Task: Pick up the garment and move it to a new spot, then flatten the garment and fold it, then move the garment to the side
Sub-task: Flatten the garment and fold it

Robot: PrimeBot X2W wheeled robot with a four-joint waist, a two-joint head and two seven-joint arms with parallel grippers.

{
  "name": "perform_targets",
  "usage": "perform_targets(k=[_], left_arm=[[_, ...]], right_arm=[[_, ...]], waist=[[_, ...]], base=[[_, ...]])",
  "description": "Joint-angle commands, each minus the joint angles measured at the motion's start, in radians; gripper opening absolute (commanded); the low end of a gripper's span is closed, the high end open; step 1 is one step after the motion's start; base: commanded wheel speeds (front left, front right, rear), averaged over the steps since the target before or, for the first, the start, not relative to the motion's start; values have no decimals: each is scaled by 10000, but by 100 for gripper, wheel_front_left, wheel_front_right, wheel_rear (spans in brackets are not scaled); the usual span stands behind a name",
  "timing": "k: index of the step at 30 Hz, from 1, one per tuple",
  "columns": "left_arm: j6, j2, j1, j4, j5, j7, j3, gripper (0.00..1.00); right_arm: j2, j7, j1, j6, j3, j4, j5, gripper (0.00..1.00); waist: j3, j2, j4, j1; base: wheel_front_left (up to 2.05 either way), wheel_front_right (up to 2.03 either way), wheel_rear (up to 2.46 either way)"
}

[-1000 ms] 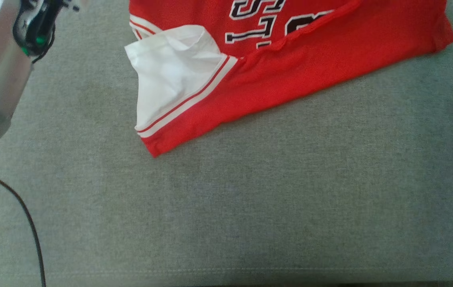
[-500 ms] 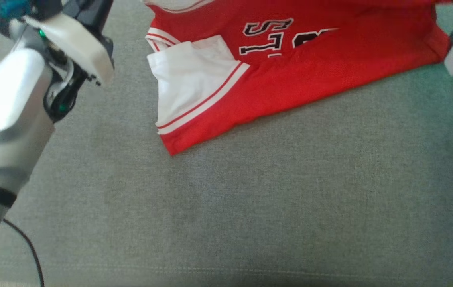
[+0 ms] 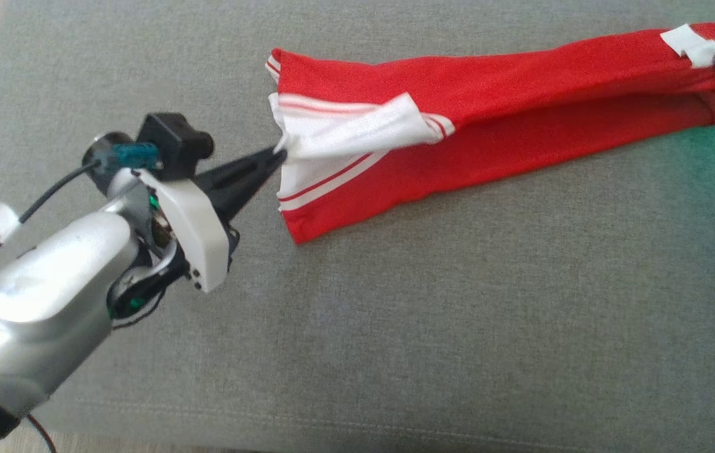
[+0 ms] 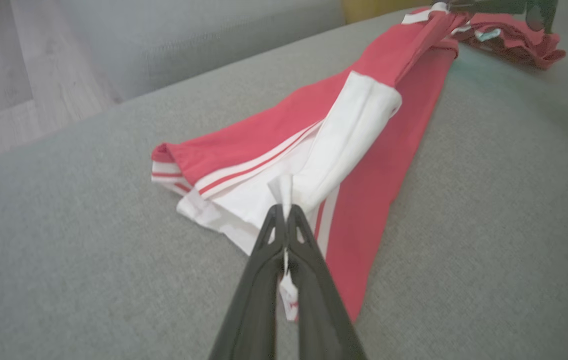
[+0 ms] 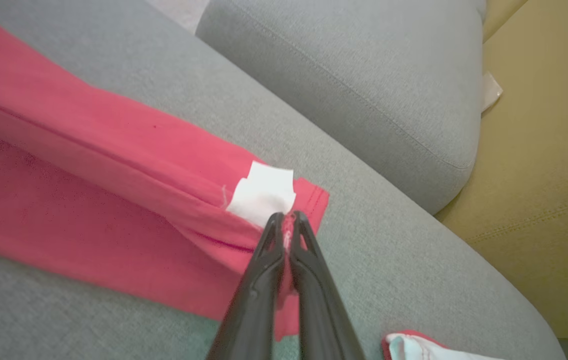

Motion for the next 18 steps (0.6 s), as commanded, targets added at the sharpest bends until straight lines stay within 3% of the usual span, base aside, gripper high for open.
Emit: perform_targets(k=[1, 8, 18], left_arm=[[16, 537, -363, -308, -110, 36, 309, 0], [15, 430, -489, -267, -340, -65, -36, 0], [14, 114, -812, -28, -712, -27, -702, 0]], right_arm=[[-473, 23, 26, -9, 217, -11, -126, 0], [-633, -12, -467, -9, 1041, 240, -288, 0], [-319, -243, -1103, -9, 1931, 778, -410, 0]], waist=[[69, -1, 19, 1], [290, -1, -6, 1], [575, -1, -36, 1]], base=[[0, 0, 0], [0, 0, 0], [0, 0, 0]])
